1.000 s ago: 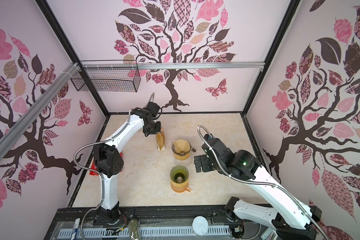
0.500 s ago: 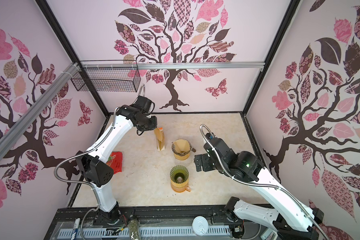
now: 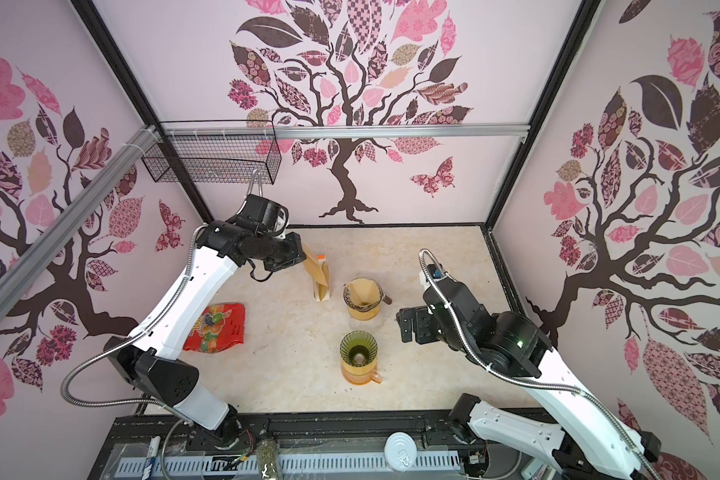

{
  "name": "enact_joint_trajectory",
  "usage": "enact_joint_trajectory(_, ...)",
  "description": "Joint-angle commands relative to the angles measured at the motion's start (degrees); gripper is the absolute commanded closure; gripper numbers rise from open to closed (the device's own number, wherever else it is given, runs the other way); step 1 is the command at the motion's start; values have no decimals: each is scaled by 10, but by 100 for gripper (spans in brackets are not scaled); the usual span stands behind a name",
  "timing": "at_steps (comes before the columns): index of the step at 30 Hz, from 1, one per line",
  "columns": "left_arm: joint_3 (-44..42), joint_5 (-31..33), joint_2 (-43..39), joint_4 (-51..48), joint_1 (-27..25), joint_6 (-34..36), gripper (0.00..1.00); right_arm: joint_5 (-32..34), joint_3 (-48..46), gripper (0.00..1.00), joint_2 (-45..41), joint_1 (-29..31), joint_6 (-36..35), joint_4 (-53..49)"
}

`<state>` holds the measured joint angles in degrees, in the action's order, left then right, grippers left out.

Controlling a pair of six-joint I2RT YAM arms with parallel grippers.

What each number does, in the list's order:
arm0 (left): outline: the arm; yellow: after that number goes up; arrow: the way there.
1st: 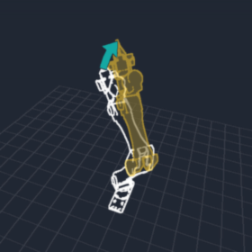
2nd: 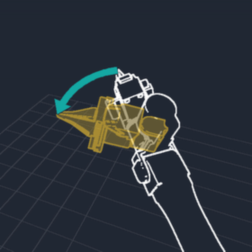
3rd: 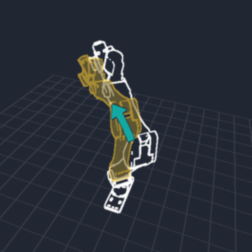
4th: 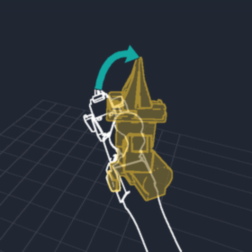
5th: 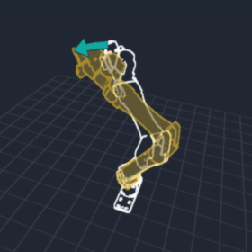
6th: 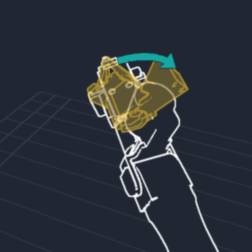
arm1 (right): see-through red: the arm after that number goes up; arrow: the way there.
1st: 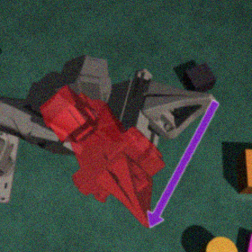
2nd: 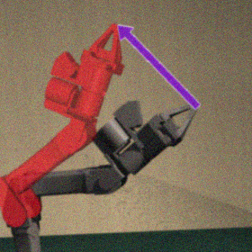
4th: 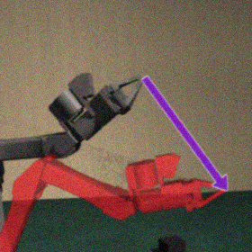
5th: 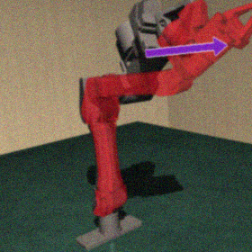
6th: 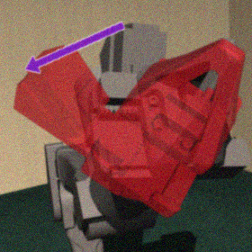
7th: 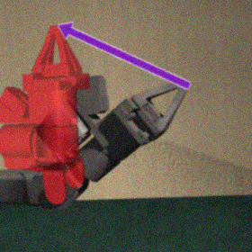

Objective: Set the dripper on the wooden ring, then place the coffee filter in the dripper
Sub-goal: 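Lift the paper filter up out of the box with the left gripper, then carry the paper filter over the green cone while the right gripper approaches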

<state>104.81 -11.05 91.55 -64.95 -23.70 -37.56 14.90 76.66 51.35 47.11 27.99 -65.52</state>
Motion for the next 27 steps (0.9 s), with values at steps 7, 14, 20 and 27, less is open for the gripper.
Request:
enact_joint_trajectory(7,-146,-101,-146,78,-2,-134,100,-7,25,0,-8,-2,-13,12)
enact_joint_trajectory(14,-166,-114,-176,34,-64,-128,100,-16,20,0,-5,-2,-6,49)
enact_joint_trajectory(20,-141,-109,-138,-19,-142,-101,100,-57,25,0,22,-3,-39,83)
enact_joint_trajectory(27,-112,-77,-100,-75,-209,-80,100,-92,11,0,22,-1,-65,98)
